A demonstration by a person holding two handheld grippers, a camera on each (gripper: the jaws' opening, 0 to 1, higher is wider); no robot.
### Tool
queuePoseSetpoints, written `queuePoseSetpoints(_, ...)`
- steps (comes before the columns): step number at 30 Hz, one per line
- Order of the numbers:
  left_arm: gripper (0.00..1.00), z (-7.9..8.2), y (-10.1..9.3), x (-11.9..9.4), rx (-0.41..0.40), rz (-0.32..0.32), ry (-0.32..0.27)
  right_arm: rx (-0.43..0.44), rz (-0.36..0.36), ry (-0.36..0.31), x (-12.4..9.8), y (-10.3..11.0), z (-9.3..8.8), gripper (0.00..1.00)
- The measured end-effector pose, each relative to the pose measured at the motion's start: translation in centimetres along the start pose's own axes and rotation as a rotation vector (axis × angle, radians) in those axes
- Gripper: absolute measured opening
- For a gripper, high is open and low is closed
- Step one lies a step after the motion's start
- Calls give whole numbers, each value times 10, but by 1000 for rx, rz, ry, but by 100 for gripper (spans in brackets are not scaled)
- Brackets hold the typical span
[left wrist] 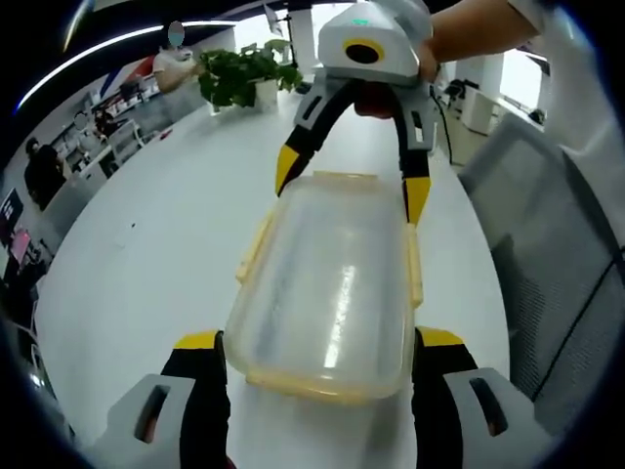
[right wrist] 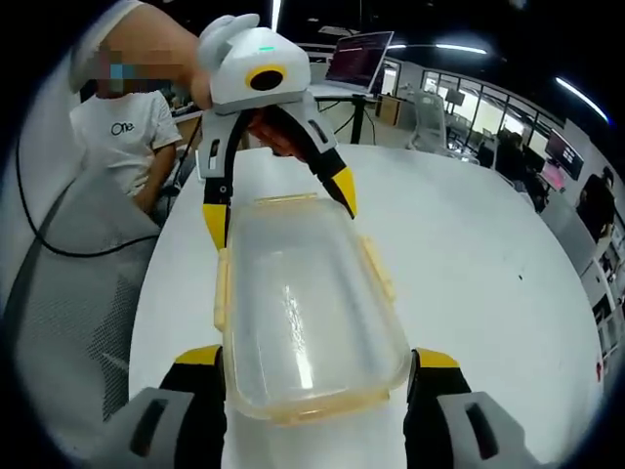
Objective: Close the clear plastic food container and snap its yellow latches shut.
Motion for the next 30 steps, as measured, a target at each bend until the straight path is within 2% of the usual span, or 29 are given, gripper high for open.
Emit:
queuePoseSetpoints(7, 76, -1, 23, 1, 5, -4, 12, -1, -4, 4, 6, -19, 5, 75)
queuePoseSetpoints(17, 76, 5, 49, 7, -13, 4, -9, -18, -1, 12, 10, -48, 6, 75)
queuePoseSetpoints(21, 76, 5, 55, 8, -10, 1, -14, -15, -4, -1, 11, -53, 7, 75)
queuePoseSetpoints(30, 76, 5, 55, 8, -4, -2, -2, -18, -13, 11, 11, -53, 7, 76)
Point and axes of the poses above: the point that each gripper's makers call its tool centre point, and the gripper's own axes: x roughly forward along the fingers, y roughly to its left, z roughly out of its top, the point moved 1 cm from there along -x, roughly backward along the fingers, and after that the axes turned 1 degree about -z, right-handed, at the moved point
